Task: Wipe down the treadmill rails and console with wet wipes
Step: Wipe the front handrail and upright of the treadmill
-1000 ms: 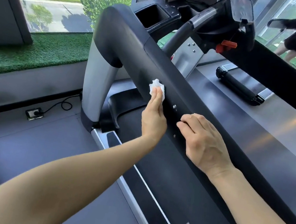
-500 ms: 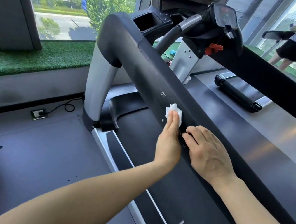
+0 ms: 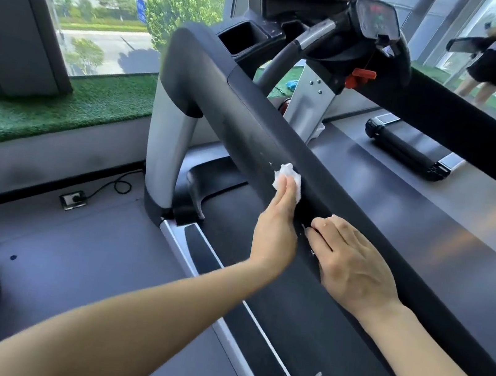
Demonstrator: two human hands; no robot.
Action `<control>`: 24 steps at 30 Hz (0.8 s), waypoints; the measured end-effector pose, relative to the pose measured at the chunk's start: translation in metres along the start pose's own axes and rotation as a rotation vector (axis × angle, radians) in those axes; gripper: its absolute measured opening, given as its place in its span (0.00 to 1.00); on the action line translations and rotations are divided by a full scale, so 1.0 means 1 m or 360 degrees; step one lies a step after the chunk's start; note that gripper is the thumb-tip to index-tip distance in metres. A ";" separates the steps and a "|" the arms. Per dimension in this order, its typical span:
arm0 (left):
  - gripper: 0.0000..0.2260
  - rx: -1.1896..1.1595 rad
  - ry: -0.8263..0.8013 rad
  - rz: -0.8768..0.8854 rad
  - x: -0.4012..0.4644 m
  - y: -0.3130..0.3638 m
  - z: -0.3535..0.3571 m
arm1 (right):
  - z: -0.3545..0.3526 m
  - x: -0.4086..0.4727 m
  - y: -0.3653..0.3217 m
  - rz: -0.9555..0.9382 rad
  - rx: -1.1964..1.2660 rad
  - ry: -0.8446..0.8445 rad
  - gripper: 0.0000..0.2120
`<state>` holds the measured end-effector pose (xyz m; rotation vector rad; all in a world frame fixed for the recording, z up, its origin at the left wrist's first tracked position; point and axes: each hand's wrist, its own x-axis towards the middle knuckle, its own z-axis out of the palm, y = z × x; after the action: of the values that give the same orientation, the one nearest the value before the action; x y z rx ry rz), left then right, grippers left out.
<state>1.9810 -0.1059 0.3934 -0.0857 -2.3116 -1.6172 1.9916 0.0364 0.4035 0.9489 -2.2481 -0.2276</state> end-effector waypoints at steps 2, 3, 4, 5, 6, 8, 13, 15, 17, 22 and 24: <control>0.32 -0.0013 0.0021 0.0019 0.015 -0.004 -0.002 | 0.000 0.001 0.001 -0.0025 -0.0011 0.0001 0.14; 0.30 -0.0021 0.0100 -0.0008 0.032 -0.009 -0.005 | -0.001 0.001 0.001 -0.0035 -0.0015 0.0004 0.13; 0.30 0.0009 0.0165 -0.0081 0.053 -0.013 -0.011 | -0.001 0.001 0.001 -0.0043 -0.0025 0.0010 0.13; 0.31 0.0070 0.0198 -0.0201 0.073 -0.017 -0.018 | -0.001 0.001 0.000 -0.0049 -0.0038 0.0019 0.13; 0.32 0.0131 0.0210 -0.0319 0.090 -0.020 -0.024 | 0.000 0.000 0.000 -0.0060 -0.0047 0.0026 0.13; 0.36 0.0130 0.0240 -0.0384 0.097 -0.022 -0.026 | 0.000 0.000 -0.001 -0.0087 -0.0049 0.0027 0.12; 0.30 -0.0117 0.0152 -0.0178 0.020 -0.009 -0.001 | 0.002 0.000 -0.003 -0.0078 -0.0069 0.0043 0.12; 0.29 -0.0094 0.0101 -0.0136 0.005 -0.006 -0.001 | 0.002 0.001 -0.003 -0.0083 -0.0084 0.0044 0.13; 0.31 -0.0006 0.0110 -0.0099 0.022 -0.011 -0.007 | 0.002 0.000 -0.003 -0.0083 -0.0092 0.0040 0.11; 0.35 0.0152 0.0217 -0.0357 0.093 -0.024 -0.031 | 0.002 0.000 -0.004 -0.0091 -0.0089 0.0036 0.12; 0.36 0.0069 0.0229 -0.0394 0.082 -0.017 -0.028 | 0.001 0.001 -0.004 -0.0090 -0.0074 0.0050 0.11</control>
<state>1.9059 -0.1483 0.4105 0.3285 -2.3171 -1.6238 1.9927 0.0328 0.4016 0.9858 -2.1803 -0.2868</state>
